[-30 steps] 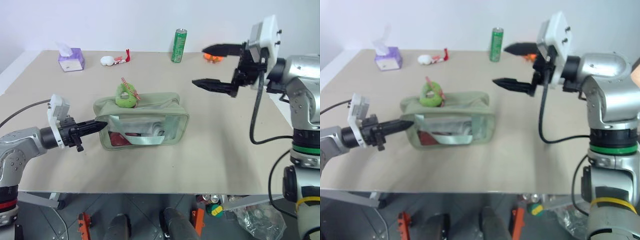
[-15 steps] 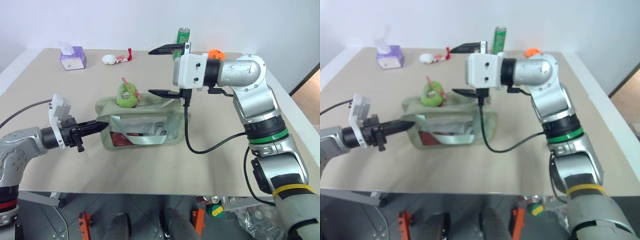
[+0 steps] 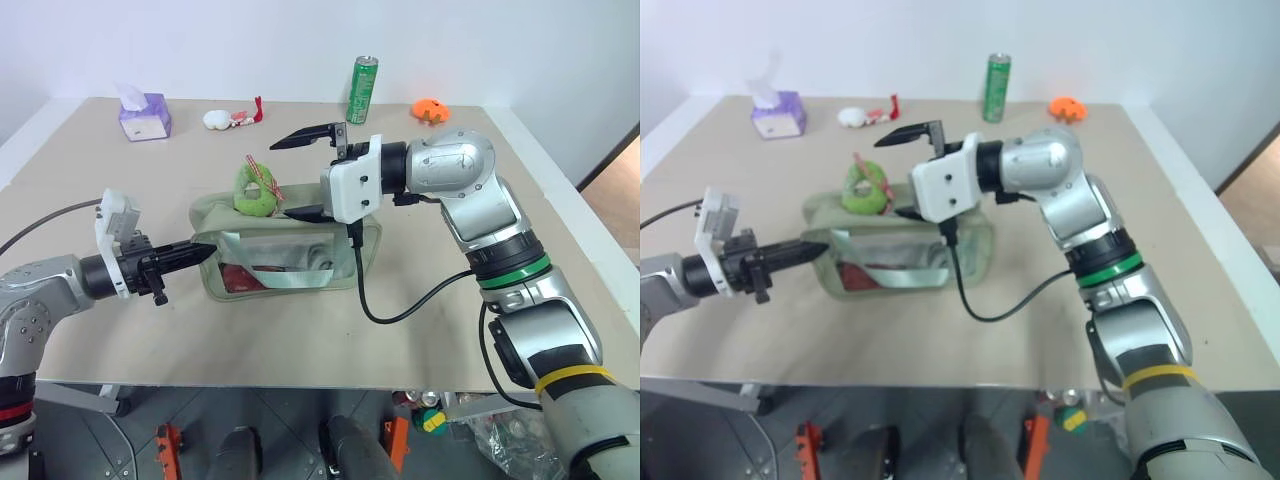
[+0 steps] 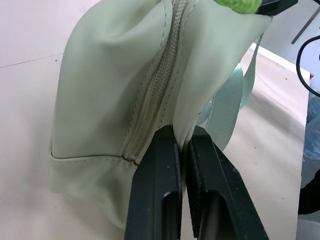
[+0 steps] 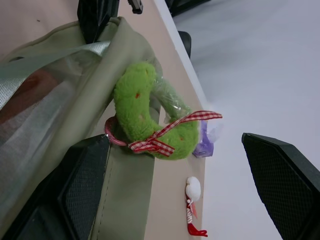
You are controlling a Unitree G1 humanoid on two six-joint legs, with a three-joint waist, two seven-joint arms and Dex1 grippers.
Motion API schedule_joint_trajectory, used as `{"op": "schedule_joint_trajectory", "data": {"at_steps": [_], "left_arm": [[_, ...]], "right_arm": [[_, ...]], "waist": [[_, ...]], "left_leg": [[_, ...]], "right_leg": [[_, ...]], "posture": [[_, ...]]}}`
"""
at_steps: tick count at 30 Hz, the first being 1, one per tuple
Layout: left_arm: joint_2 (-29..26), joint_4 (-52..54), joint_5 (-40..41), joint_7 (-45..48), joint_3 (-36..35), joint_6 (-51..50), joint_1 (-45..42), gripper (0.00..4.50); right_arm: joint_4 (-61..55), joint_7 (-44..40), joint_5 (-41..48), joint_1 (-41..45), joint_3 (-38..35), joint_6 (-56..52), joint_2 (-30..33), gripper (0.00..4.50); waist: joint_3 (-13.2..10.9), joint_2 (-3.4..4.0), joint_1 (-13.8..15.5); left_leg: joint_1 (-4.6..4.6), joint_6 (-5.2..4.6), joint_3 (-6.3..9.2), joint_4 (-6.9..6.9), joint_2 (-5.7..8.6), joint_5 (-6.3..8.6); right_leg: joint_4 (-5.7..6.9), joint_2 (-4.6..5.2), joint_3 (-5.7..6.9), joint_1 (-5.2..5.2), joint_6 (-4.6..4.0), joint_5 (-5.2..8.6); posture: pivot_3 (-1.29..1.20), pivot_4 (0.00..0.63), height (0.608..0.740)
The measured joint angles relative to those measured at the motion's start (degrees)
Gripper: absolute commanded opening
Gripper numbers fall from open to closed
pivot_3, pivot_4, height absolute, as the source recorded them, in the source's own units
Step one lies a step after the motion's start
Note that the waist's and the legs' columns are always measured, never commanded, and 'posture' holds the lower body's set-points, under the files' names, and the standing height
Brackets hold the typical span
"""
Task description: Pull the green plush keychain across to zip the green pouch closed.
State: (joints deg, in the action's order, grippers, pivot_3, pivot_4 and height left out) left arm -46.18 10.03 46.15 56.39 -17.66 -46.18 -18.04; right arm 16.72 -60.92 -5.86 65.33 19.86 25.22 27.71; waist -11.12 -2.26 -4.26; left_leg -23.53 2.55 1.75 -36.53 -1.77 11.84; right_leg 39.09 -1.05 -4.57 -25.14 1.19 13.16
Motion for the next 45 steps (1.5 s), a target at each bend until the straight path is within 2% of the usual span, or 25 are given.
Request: {"op": "schedule_joint_trajectory", "data": {"at_steps": [14, 19, 27, 38, 45], "left_arm": [[0.0, 0.1, 0.0, -0.7, -0.3, -0.1, 0.1, 0.00], [0.0, 0.1, 0.1, -0.9, -0.3, -0.1, 0.1, 0.00], [0.0, 0.1, 0.1, -0.9, -0.3, -0.1, 0.1, 0.00], [0.0, 0.1, 0.6, -1.2, -0.4, -0.1, 0.1, 0.00], [0.0, 0.2, 1.2, -1.5, -0.4, -0.1, 0.2, 0.00]], "right_arm": [[5.7, 2.3, -1.8, 2.1, 0.1, 2.3, -5.6, 4.39], [6.0, 1.9, -1.8, 2.1, 0.7, 2.5, -6.3, 2.99], [6.0, 0.0, -1.8, 2.0, 2.4, 2.5, -6.8, 0.10], [6.2, -0.1, -1.7, 2.0, 2.4, 2.8, -6.9, 0.10], [7.8, 0.1, -1.6, 2.1, 1.3, 2.2, -4.0, 0.10]], "waist": [[0.0, 0.00, 0.0], [0.0, 0.00, 0.0], [0.0, 0.00, 0.0], [0.0, 0.00, 0.0], [0.0, 0.00, 0.0]], "left_leg": [[0.01, 0.02, 0.01, 0.00, 0.00, -0.01], [0.02, 0.02, 0.03, 0.01, -0.02, -0.01], [0.02, 0.02, 0.03, 0.01, -0.01, -0.01], [0.02, 0.02, 0.03, 0.01, -0.01, -0.01], [0.02, 0.02, 0.02, 0.01, 0.00, -0.01]], "right_leg": [[0.01, 0.02, 0.04, 0.00, -0.04, -0.02], [0.01, 0.00, 0.05, 0.00, -0.04, -0.02], [0.01, 0.01, 0.05, 0.00, -0.04, -0.02], [0.01, 0.01, 0.06, 0.00, -0.04, -0.02], [0.01, 0.02, 0.05, 0.01, -0.04, -0.02]], "posture": [[0.00, 0.150, 0.740], [0.00, 0.150, 0.740], [0.00, 0.150, 0.740], [0.00, 0.150, 0.740], [0.00, 0.150, 0.740]]}}
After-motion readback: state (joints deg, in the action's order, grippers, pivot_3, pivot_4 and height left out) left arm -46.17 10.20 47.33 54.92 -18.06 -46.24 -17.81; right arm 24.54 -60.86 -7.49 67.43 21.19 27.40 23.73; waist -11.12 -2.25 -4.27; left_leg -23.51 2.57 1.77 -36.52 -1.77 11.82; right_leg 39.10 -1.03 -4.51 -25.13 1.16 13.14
